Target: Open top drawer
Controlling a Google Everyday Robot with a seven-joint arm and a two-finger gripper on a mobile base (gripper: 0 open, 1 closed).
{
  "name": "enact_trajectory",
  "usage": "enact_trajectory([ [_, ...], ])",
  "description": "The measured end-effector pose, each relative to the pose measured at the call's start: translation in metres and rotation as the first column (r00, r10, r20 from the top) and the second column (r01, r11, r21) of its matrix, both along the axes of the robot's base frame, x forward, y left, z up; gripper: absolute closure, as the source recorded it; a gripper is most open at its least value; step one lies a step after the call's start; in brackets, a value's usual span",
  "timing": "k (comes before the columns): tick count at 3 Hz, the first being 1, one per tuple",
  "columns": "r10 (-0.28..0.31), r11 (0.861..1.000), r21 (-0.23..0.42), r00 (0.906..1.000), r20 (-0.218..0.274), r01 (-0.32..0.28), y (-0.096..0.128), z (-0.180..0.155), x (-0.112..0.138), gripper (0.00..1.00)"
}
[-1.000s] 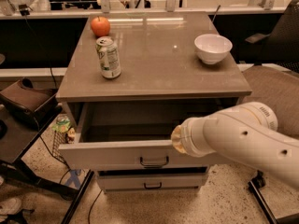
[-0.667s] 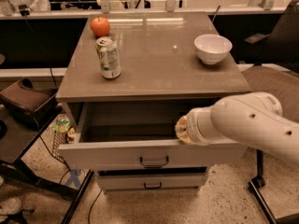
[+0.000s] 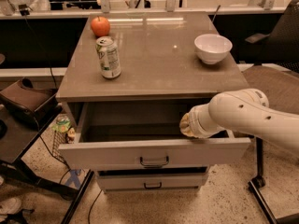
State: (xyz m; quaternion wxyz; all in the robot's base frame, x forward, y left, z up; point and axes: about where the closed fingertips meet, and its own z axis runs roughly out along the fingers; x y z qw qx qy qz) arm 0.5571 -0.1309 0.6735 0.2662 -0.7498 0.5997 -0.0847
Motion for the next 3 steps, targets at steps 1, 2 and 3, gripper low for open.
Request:
enact_trajectory([
  [1, 0.013, 1.000, -0.019, 0.9980, -0.062, -0.014, 0.006, -0.007, -0.008, 1.00],
  [2, -0.005, 0.999, -0.047, 0.9838, -0.179, -0.004, 0.004, -0.017, -0.041, 1.00],
  [3, -0.005, 0.999, -0.047, 0.9837, -0.180, -0.004, 0.004, -0.017, -0.041, 1.00],
])
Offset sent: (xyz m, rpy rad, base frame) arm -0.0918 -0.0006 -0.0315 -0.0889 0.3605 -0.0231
